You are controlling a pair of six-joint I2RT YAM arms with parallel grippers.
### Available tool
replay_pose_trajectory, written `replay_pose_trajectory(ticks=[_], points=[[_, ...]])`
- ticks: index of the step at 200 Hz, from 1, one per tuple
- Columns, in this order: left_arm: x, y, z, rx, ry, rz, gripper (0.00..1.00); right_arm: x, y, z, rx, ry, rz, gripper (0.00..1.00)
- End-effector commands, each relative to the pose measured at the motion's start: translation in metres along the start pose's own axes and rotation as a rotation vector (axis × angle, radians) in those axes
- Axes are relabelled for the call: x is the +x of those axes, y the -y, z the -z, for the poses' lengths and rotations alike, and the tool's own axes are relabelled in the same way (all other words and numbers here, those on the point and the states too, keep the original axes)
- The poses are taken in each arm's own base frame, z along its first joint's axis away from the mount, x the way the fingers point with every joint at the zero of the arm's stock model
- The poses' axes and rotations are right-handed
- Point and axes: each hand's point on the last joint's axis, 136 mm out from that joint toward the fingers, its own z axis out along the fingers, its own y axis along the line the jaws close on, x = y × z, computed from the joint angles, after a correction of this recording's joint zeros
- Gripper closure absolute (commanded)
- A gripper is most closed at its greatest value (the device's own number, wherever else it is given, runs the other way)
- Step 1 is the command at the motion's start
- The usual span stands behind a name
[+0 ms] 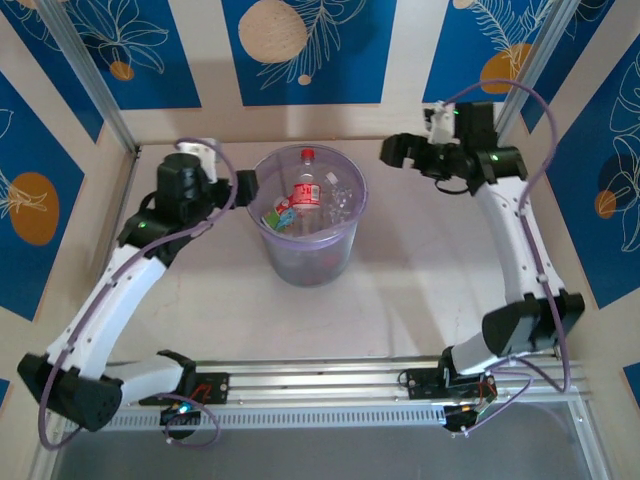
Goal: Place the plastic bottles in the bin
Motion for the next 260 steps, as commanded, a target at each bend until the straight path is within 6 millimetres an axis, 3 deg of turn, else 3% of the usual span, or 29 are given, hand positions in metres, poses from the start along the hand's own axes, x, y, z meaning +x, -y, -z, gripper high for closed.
replay_pose_trajectory(ticks=[1, 15, 31, 54, 81, 107, 133, 153, 163, 188, 195, 197, 204, 213, 260], points=[[0.02, -0.071, 0.007, -0.264, 0.01, -0.015, 0.0, 0.002, 0.057, -0.004, 0.158, 0.088, -0.01, 0.01], [0.041, -0.11, 0.007, -0.416, 0.026, 0.004, 0.0, 0.013, 0.094, -0.011, 0.271, 0.11, -0.014, 0.01], [0.069, -0.14, 0.002, -0.518, 0.027, 0.047, 0.0, 0.032, 0.127, -0.024, 0.368, 0.102, -0.011, 0.01], [0.104, -0.16, -0.016, -0.579, 0.039, 0.066, 0.0, 0.058, 0.162, -0.047, 0.416, 0.118, -0.021, 0.01], [0.135, -0.169, -0.039, -0.584, 0.044, 0.026, 0.0, 0.081, 0.19, -0.065, 0.457, 0.158, -0.009, 0.01], [0.157, -0.171, -0.064, -0.539, 0.045, -0.009, 0.0, 0.089, 0.197, -0.079, 0.439, 0.237, 0.047, 0.01], [0.161, -0.166, -0.09, -0.485, 0.003, -0.112, 0.0, 0.09, 0.192, -0.099, 0.466, 0.247, 0.245, 0.01], [0.177, -0.166, -0.104, -0.449, -0.003, -0.175, 0.0, 0.109, 0.202, -0.124, 0.478, 0.237, 0.293, 0.01], [0.177, -0.169, -0.108, -0.456, 0.009, -0.167, 0.0, 0.115, 0.199, -0.121, 0.478, 0.219, 0.301, 0.01], [0.182, -0.171, -0.098, -0.423, 0.049, -0.142, 0.0, 0.127, 0.198, -0.096, 0.38, 0.396, 0.277, 0.01], [0.19, -0.18, -0.103, -0.411, 0.068, -0.111, 0.0, 0.124, 0.202, -0.096, 0.362, 0.445, 0.268, 0.01], [0.182, -0.18, -0.104, -0.408, 0.105, -0.118, 0.0, 0.124, 0.203, -0.096, 0.359, 0.45, 0.269, 0.01], [0.182, -0.165, -0.113, -0.361, 0.064, -0.155, 0.0, 0.128, 0.204, -0.097, 0.371, 0.399, 0.255, 0.01], [0.187, -0.162, -0.123, -0.34, 0.031, -0.182, 0.0, 0.126, 0.203, -0.096, 0.362, 0.417, 0.263, 0.01], [0.194, -0.156, -0.117, -0.3, 0.104, -0.192, 0.0, 0.128, 0.204, -0.097, 0.365, 0.407, 0.262, 0.01]])
